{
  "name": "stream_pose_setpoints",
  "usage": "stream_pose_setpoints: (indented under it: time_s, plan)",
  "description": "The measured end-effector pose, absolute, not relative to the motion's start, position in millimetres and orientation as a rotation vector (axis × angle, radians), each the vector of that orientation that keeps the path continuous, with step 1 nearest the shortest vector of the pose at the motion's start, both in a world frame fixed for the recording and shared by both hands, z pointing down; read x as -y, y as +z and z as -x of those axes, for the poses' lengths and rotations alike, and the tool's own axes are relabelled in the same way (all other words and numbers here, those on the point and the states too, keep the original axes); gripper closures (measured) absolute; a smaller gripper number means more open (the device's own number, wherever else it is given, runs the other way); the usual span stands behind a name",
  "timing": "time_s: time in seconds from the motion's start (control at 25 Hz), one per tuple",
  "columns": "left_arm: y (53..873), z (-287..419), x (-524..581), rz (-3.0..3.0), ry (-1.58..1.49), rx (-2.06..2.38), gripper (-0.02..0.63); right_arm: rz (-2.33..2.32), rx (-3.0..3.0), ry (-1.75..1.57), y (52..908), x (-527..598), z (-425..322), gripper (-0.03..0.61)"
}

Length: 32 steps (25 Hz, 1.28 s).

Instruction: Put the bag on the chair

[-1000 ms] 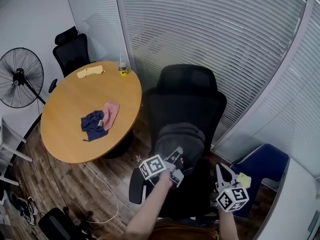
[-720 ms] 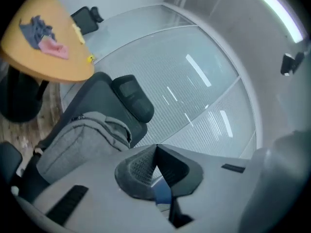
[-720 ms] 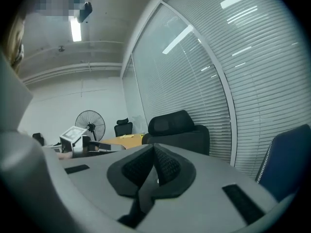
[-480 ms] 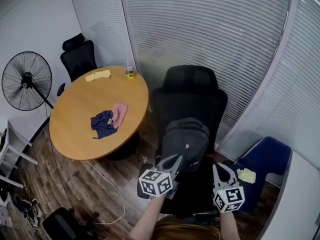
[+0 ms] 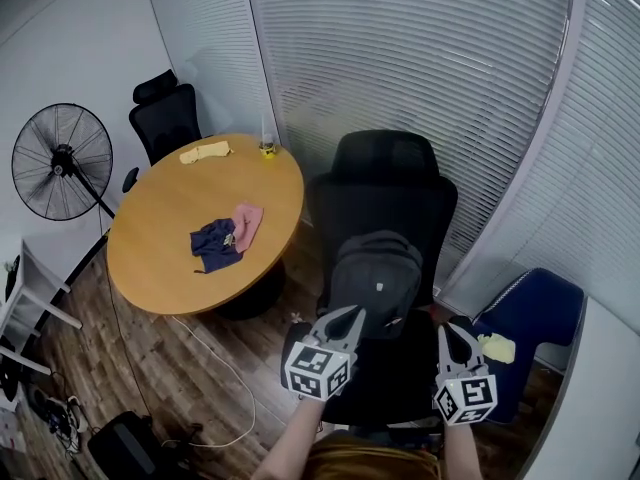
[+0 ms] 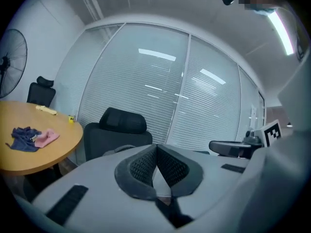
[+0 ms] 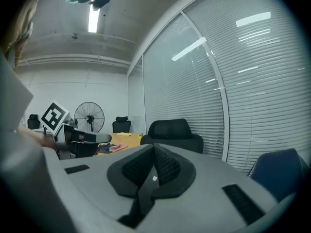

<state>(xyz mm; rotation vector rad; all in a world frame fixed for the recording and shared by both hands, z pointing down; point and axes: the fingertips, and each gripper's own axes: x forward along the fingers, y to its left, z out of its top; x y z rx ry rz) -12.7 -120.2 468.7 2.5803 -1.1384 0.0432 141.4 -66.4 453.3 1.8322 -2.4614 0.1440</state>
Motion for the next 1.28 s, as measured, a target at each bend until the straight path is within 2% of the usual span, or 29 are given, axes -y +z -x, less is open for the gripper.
stream_pose_setpoints:
  time_s: [0.56, 1.28]
  plan:
    - [436, 17, 108, -2.702, -0.043, 1.199, 0.591, -1.783, 2.496, 0.132, 444, 59, -122, 0.567]
    - [449, 25, 123, -2.601, -0.118, 1.182, 0.591, -1.764, 2.487, 0.186, 458, 68, -121, 0.568]
